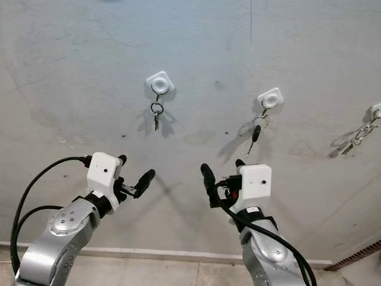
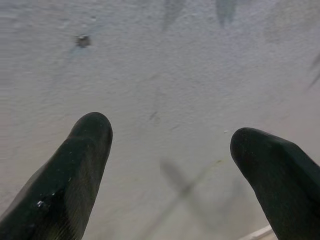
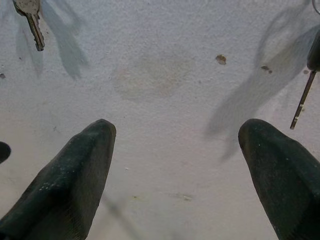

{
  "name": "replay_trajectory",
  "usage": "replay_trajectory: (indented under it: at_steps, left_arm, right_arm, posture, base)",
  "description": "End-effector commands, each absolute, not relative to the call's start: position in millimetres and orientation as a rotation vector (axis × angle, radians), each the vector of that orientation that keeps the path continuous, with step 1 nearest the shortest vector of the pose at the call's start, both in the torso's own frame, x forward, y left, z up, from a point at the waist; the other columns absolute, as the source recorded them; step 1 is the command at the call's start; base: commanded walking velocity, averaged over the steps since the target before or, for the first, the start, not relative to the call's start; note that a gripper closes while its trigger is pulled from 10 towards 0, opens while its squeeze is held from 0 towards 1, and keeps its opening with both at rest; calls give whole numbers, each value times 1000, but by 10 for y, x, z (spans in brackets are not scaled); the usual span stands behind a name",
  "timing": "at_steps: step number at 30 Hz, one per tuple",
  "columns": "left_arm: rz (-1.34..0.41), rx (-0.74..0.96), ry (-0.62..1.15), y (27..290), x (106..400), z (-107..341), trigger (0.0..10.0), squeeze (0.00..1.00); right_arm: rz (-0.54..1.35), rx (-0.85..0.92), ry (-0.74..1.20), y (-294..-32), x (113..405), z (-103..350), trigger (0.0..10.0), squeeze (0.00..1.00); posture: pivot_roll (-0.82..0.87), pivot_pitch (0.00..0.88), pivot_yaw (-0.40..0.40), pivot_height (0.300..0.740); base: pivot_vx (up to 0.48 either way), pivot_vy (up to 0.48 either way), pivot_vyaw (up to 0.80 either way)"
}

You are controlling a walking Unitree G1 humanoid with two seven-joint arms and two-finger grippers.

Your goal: Hang keys on a hook

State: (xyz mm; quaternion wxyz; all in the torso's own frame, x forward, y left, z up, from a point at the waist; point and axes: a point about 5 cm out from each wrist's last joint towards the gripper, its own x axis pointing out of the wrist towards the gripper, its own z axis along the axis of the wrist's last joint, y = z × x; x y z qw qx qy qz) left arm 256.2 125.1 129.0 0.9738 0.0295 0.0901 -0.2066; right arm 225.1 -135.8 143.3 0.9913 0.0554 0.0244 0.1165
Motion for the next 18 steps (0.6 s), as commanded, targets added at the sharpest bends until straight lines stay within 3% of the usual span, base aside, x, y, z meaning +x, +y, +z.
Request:
replay_trajectory:
  at_steps: [1, 18]
  left_arm:
    - [-434, 65, 180, 1215, 2568, 1310, 10000, 0]
    - [-442, 74, 180, 1211, 2576, 1312, 10000, 0]
  right_arm:
    - [227, 108, 52, -1380, 2270, 1421, 10000, 0]
    - [232, 113, 38, -1353, 2303, 1435, 10000, 0]
  posture:
    - [182, 5, -49, 740]
    - [187, 0, -44, 740]
  base:
    - [-300, 0, 0]
    - [-321, 0, 0]
